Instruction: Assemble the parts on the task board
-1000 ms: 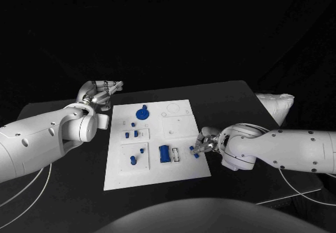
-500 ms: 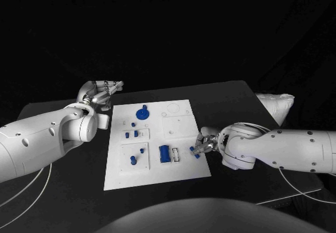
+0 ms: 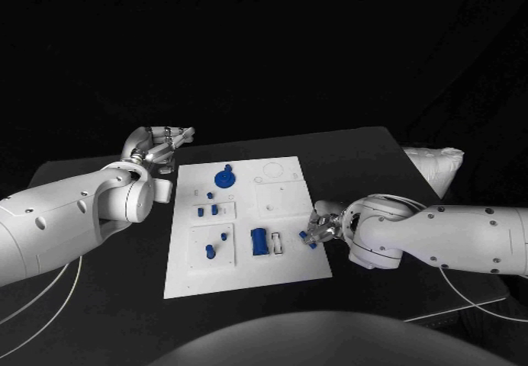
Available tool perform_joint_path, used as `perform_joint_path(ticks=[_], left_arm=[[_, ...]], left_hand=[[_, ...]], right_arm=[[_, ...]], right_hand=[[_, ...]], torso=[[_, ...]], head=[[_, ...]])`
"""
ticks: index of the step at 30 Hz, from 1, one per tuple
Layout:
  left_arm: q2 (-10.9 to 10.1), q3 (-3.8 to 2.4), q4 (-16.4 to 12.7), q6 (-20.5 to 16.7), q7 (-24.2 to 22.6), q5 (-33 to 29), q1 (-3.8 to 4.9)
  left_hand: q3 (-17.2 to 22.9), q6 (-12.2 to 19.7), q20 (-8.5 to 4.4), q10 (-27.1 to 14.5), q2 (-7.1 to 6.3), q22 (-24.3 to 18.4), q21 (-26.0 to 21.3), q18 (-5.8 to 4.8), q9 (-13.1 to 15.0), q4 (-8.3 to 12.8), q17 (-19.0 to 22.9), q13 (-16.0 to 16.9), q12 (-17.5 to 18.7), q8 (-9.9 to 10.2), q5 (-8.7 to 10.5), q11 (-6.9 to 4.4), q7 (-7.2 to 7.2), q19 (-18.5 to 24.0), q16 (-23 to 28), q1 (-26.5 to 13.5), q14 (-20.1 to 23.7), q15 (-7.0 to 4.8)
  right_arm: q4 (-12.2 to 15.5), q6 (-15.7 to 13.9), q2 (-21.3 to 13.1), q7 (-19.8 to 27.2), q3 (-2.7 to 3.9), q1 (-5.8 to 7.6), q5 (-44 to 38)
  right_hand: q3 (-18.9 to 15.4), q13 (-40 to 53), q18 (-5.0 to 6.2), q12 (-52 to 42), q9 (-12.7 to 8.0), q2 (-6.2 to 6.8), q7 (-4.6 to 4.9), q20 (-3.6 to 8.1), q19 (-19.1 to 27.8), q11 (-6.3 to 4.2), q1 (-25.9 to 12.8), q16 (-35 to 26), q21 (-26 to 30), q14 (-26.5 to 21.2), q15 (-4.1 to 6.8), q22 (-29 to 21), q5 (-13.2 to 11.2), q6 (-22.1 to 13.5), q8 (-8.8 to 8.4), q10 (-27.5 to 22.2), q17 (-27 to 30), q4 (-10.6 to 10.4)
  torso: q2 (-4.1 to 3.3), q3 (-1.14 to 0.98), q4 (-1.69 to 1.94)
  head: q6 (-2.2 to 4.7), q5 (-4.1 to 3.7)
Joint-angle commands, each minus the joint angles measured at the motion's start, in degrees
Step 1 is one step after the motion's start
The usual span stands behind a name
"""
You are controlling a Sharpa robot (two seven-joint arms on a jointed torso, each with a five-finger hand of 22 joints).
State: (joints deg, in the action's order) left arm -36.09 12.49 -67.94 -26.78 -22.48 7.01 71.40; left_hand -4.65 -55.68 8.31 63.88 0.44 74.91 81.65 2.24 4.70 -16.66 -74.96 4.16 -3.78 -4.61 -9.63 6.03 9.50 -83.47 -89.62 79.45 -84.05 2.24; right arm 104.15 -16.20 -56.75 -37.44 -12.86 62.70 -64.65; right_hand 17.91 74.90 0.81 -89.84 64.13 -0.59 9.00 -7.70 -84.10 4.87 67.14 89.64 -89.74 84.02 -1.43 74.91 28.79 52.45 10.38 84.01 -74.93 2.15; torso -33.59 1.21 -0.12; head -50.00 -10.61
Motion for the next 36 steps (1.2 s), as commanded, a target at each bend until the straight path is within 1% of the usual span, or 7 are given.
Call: perform_joint_path(ticks=[1, 5, 12, 19, 24, 29, 36], left_arm=[[0.04, -0.04, -0.21, 0.85, -0.29, 0.19, 0.04], [-0.01, -0.04, -0.21, 0.85, -0.29, 0.19, 0.04], [-0.01, -0.04, -0.13, 0.9, -0.29, 0.19, 0.04], [0.03, -0.04, 0.02, 0.92, -0.29, 0.21, 0.04], [0.12, -0.04, 0.14, 0.93, -0.28, 0.22, 0.04], [0.23, -0.04, 0.19, 0.97, -0.28, 0.23, 0.04], [0.31, -0.04, 0.26, 1.0, -0.25, 0.26, 0.04]], left_hand=[[-0.4, 0.36, 0.2, -0.37, 0.62, 12.38, -0.28, -0.17, 0.08, -0.05, -14.38, 0.07, -0.13, -0.03, -0.35, 0.14, -0.17, -0.05, -0.01, 0.09, -5.6, 0.23], [-0.4, 0.36, 0.2, -0.37, 0.62, 12.38, -0.28, -0.17, 0.08, -0.05, -14.38, 0.07, -0.13, -0.03, -0.35, 0.14, -0.17, -0.05, -0.01, 0.09, -5.6, 0.23], [-0.4, 0.36, 0.2, -0.37, 0.62, 12.38, -0.28, -0.17, 0.08, -0.05, -14.38, 0.07, -0.13, -0.03, -0.35, 0.14, -0.17, -0.05, -0.01, 0.09, -5.6, 0.23], [-0.4, 0.36, 0.2, -0.37, 0.62, 12.38, -0.28, -0.17, 0.08, -0.05, -14.38, 0.07, -0.13, -0.03, -0.35, 0.14, -0.17, -0.05, -0.01, 0.09, -5.6, 0.23], [-0.6, 0.31, 0.2, -0.36, 0.75, 12.38, -0.27, -0.17, 0.1, -0.05, -14.41, 0.08, -0.14, -0.09, -0.35, 0.13, -0.19, -0.06, -0.03, 0.12, -5.62, 0.23], [-0.6, 0.31, 0.2, -0.36, 0.75, 12.38, -0.27, -0.17, 0.1, -0.05, -14.41, 0.08, -0.14, -0.09, -0.35, 0.13, -0.19, -0.06, -0.03, 0.12, -5.62, 0.23], [-0.6, 0.31, 0.2, -0.36, 0.75, 12.38, -0.27, -0.17, 0.1, -0.05, -14.41, 0.08, -0.14, -0.09, -0.35, 0.13, -0.19, -0.06, -0.03, 0.12, -5.62, 0.23]], right_arm=[[-0.01, -0.62, -0.47, -2.85, -0.69, -0.79, 3.01], [0.74, -2.49, -1.01, -1.34, -0.69, -0.79, 5.07], [2.15, -5.14, -2.11, 1.61, -0.67, -0.66, 9.31], [3.47, -7.32, -3.12, 4.42, -0.61, 0.54, 13.78], [3.54, -7.77, -3.31, 6.12, -0.59, 1.36, 15.99], [3.07, -7.62, -3.26, 7.38, -0.58, 1.65, 17.71], [2.49, -7.49, -3.1, 8.5, -0.58, 1.74, 19.15]], right_hand=[[0.7, 15.1, -0.81, -0.16, -44.77, 0.82, -0.23, 0.26, -5.9, -0.12, 0.04, 0.36, -0.26, 5.98, 0.31, 15.09, -0.88, 1.06, -0.26, 5.99, -15.07, 0.19], [1.25, 15.1, -0.81, -0.16, -45.45, 1.05, -0.33, 0.37, -5.9, -0.21, 0.13, 0.36, -0.26, 5.98, 0.44, 15.09, -1.62, 1.87, -0.85, 5.99, -15.07, 0.47], [1.65, 15.1, -0.81, -0.16, -46.0, 1.19, -0.41, 0.48, -5.9, -0.28, 0.27, 0.36, -0.26, 5.98, 0.56, 15.09, -2.17, 2.6, -1.29, 5.99, -15.07, 0.71], [1.79, 15.1, -0.81, -0.16, -46.35, 1.35, -0.47, 0.56, -5.9, -0.34, 0.29, 0.36, -0.26, 5.98, 0.65, 15.09, -2.6, 3.08, -1.58, 5.99, -15.07, 0.83], [1.84, 15.1, -0.81, -0.16, -46.6, 1.45, -0.49, 0.61, -5.9, -0.36, 0.24, 0.36, -0.26, 5.98, 0.71, 15.09, -2.94, 3.35, -1.79, 5.99, -15.07, 0.86], [1.89, 15.1, -0.81, -0.16, -47.04, 1.53, -0.5, 0.69, -5.9, -0.38, 0.17, 0.36, -0.26, 5.98, 0.78, 15.09, -3.77, 3.69, -2.2, 5.99, -15.07, 0.86], [1.75, 15.1, -0.81, -0.16, -47.54, 1.81, -0.49, 0.76, -5.9, -0.37, -0.06, 0.36, -0.26, 5.98, 0.83, 15.09, -4.74, 4.04, -2.68, 5.99, -15.07, 0.79]], torso=[[-0.03, -0.02, -0.01], [0.0, -0.06, -0.06], [0.03, -0.02, -0.05], [0.01, 0.0, 0.0], [0.03, 0.06, 0.03], [0.0, 0.0, 0.04], [0.0, 0.02, 0.01]], head=[[0.0, 0.11], [0.0, 0.26], [0.0, 0.36], [0.0, 0.44], [0.0, 0.41], [0.0, 0.53], [0.0, 0.6]])
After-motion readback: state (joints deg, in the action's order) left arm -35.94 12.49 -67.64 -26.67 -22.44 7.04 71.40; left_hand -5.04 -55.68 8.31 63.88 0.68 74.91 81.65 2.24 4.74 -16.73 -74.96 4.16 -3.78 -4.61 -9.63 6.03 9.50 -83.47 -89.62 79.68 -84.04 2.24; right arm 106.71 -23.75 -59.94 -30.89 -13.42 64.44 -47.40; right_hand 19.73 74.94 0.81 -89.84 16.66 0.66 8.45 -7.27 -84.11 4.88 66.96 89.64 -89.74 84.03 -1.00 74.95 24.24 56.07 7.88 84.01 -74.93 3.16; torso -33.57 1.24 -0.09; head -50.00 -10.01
